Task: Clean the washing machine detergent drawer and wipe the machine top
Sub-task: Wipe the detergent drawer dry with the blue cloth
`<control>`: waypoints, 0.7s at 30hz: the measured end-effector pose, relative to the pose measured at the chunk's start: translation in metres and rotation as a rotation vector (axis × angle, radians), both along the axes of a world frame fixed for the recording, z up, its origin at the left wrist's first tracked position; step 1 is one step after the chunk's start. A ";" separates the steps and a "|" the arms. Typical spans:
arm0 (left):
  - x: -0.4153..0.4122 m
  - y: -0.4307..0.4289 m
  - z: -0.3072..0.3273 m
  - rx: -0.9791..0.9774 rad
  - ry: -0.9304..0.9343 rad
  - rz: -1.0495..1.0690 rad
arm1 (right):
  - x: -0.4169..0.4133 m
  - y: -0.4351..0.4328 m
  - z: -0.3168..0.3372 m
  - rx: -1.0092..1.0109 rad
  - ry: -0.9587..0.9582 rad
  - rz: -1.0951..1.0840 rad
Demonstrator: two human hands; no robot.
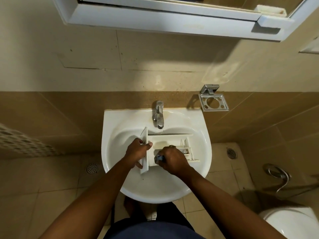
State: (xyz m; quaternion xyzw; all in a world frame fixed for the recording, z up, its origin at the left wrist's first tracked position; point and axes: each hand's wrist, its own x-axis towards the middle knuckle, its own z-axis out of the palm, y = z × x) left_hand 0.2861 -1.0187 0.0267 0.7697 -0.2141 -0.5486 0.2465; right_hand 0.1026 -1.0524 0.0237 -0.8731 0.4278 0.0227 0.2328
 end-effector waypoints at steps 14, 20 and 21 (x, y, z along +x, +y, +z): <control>0.002 0.000 -0.005 -0.011 0.067 0.040 | -0.003 0.005 -0.007 -0.053 0.043 -0.361; 0.006 -0.002 -0.004 -0.002 0.104 0.043 | -0.010 -0.013 0.017 0.349 -0.185 -0.379; 0.008 -0.001 -0.004 0.002 0.123 0.045 | -0.017 -0.021 0.024 0.417 -0.240 -0.402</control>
